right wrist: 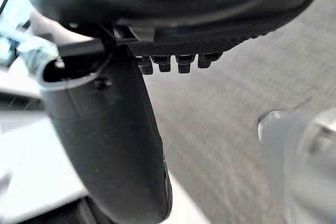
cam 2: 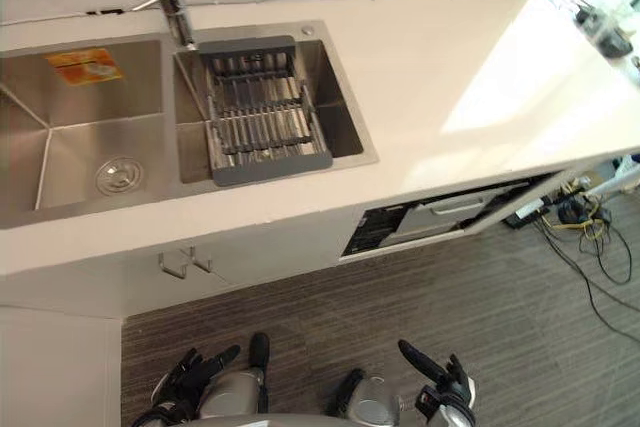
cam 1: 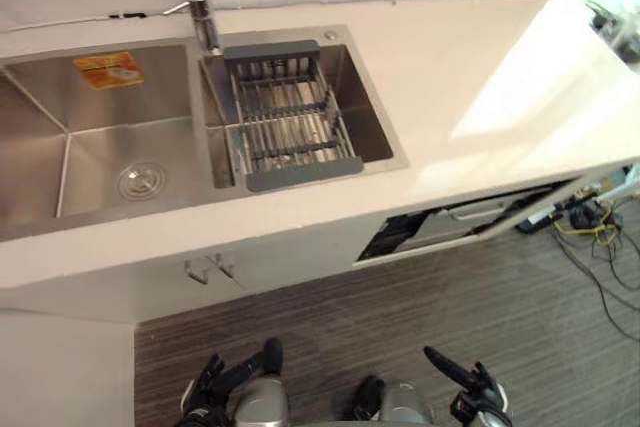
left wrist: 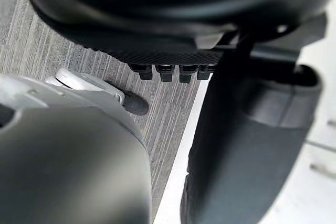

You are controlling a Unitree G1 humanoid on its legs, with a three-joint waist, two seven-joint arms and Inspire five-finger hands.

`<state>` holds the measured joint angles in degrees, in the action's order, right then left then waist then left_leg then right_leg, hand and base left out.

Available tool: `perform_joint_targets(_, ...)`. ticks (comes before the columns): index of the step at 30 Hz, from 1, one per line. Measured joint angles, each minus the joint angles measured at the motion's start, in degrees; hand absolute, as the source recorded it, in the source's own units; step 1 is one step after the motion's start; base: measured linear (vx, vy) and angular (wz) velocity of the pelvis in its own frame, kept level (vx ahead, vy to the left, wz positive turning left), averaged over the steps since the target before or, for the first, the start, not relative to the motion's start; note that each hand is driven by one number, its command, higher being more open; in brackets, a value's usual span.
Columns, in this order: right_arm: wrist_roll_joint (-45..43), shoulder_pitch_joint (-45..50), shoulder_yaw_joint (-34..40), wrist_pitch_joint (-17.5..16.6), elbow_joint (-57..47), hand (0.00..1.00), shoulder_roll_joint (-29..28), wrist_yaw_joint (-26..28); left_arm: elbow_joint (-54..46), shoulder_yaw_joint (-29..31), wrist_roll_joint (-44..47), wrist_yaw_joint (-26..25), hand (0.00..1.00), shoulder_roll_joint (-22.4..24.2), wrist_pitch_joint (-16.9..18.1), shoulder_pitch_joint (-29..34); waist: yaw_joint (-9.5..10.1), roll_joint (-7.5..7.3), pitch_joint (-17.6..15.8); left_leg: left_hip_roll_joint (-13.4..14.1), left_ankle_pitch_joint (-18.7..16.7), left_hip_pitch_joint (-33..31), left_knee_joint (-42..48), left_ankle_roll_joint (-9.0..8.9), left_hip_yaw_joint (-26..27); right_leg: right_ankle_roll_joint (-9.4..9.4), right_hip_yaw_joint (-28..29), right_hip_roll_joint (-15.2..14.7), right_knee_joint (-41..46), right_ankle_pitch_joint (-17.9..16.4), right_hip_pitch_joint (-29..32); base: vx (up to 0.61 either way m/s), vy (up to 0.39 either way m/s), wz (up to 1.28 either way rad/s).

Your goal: Walk over to the sink, pick up the cup, carry it to the dishwasher, place the cup inside the dishwasher, then close the dishwasher door

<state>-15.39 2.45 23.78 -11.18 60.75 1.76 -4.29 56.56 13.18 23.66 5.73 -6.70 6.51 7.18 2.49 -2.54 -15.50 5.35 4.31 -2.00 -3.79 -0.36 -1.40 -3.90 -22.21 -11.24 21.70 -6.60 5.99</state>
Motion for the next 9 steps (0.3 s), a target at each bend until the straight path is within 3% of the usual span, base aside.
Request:
perform_joint_targets(2, 0.0, 0.0, -0.8, -2.2, -0.9, 1.0, -1.9, 1.0, 0.3, 0.6, -0.2, -1.3, 1.0, 0.4, -1.1, -1.7, -0.17, 0.06, -0.2, 0.4, -0.3, -0.6, -0.1, -0.17, -2.9, 0.04, 6.0, 5.3, -9.0, -0.3, 1.5, 0.06, -0.133, 0.67)
perform_joint_targets(3, 0.0, 0.2, -0.8, -2.6, -1.1, 1.0, -2.2, 1.2, 0.3, 0.8, -0.3, -1.4, 1.0, 0.7, -1.4, -2.0, -0.19, -0.14, -0.3, 0.0, -0.6, -0.6, 0.0, -0.25, -3.3, -0.1, 7.5, 5.6, -10.5, -0.3, 1.8, 0.08, -0.144, 0.66)
perform_joint_targets(4, 0.0, 0.7, -0.7, -2.9, -1.7, 1.0, -3.0, 1.9, 0.2, 1.8, -0.5, -1.3, 1.0, 1.1, -1.7, -2.7, -0.39, -1.56, -0.2, -1.8, -1.5, -1.1, 1.2, -0.65, -4.0, -0.75, 10.7, 5.3, -12.2, 0.6, 1.6, 0.09, -0.148, 0.81)
perform_joint_targets(6, -0.2, 1.8, -0.1, -2.8, -2.2, 1.0, -3.3, 2.8, -0.1, 3.3, -0.7, -1.1, 1.0, 2.9, -2.2, -3.3, -0.88, -1.15, -0.3, -2.0, -3.2, -1.5, 5.8, -1.87, -1.6, 0.28, 10.4, 4.9, -8.3, 0.1, 1.1, 0.16, -0.152, 0.79)
perform_joint_targets(7, -0.2, 2.9, 0.3, -2.6, -3.2, 1.0, -4.2, 3.2, -0.2, 4.1, -1.2, -0.8, 1.0, 3.4, -2.1, -3.3, -0.71, -0.95, -0.3, -1.1, -4.8, -1.4, 8.5, -3.47, -0.5, 0.75, 8.9, 5.0, -7.1, -1.1, -0.8, 0.26, -0.155, 0.57)
perform_joint_targets(9, -0.2, 4.1, 0.6, -2.6, -4.4, 1.0, -5.2, 4.3, -0.3, 4.5, -2.0, -0.6, 1.0, 3.8, -1.9, -3.3, -0.4, -0.5, 0.0, 0.0, -5.8, -0.6, 10.8, -4.25, 0.6, 0.65, 7.0, 5.6, -7.5, -1.4, -4.2, 0.19, -0.115, 0.39)
